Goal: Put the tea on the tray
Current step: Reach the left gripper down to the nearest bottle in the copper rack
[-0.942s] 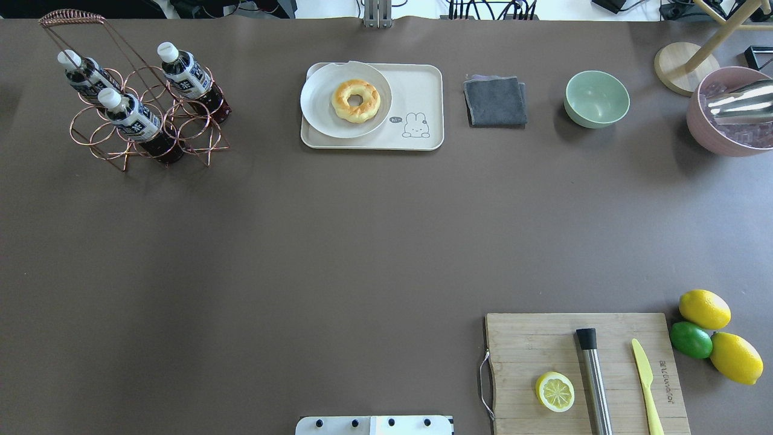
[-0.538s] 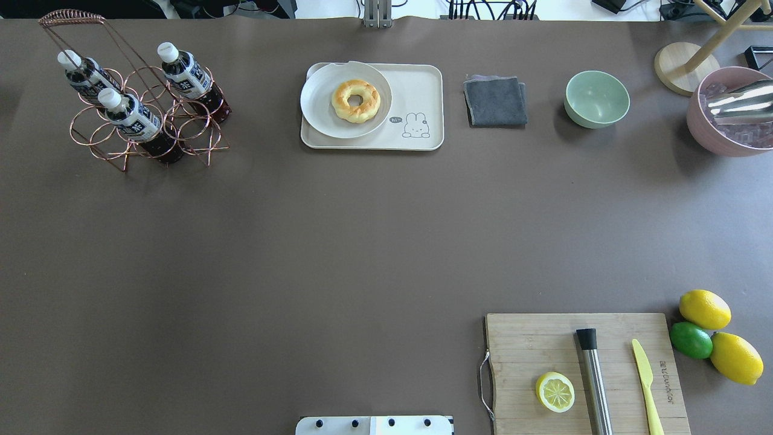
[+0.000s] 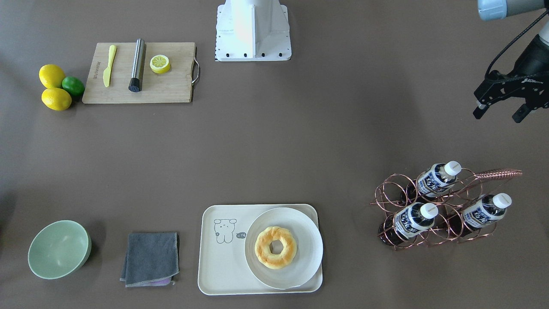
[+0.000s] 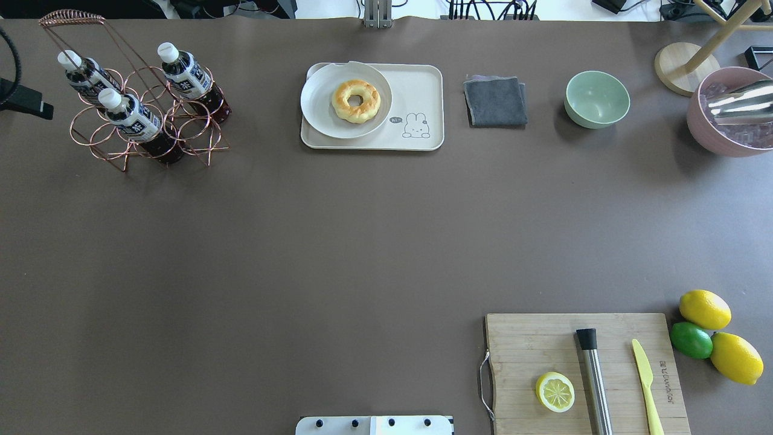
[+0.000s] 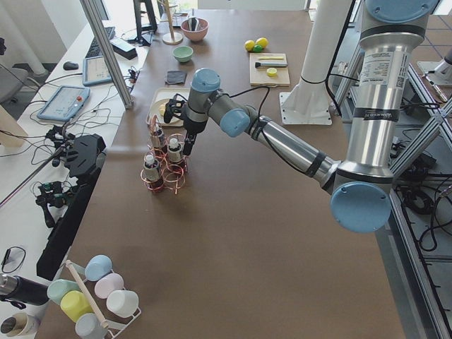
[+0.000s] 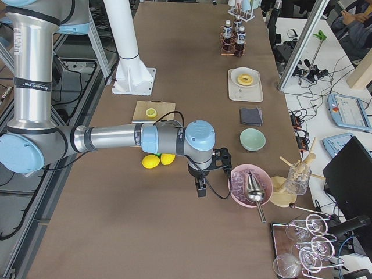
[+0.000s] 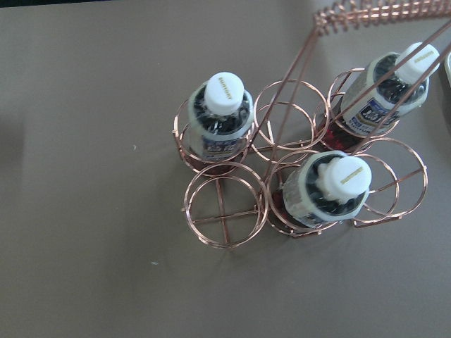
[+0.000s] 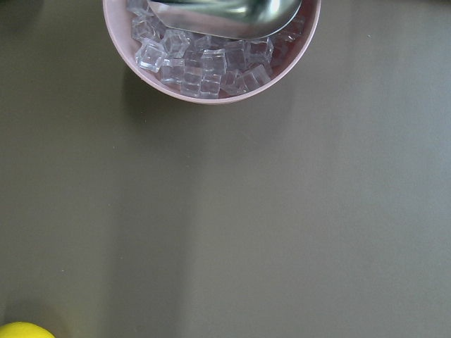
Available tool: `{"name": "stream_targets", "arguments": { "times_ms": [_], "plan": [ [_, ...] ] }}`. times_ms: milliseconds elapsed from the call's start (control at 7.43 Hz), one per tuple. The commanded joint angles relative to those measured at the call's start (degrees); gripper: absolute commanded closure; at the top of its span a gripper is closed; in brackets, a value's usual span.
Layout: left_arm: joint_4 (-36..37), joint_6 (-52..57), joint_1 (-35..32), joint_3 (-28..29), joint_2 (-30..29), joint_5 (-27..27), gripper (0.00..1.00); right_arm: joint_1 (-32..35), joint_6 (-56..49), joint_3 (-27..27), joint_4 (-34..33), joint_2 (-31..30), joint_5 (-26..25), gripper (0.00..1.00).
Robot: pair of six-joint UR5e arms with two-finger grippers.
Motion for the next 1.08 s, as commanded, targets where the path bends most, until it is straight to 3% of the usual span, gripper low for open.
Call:
{"name": "stream_targets", "arguments": {
  "times_ms": [0,404,942],
  "plan": [
    [-0.02,-2.46,2.26,7.53,-8.84,2.05,0.03,0.04,-0.23,-0.38,4.40,-1.33,0.17,0.00],
    [-0.98,-6.57,5.23,12.04,-12.64,2.58,0.03,-0.05,0.38,-0.65,8.38,-3.36,0.26,0.00],
    [-4.74,-7.03,6.74,14.58,-11.78,5.14,0.10,-0.05,0.39,-0.56,8.38,-3.36,0.26,0.00]
  ]
}}
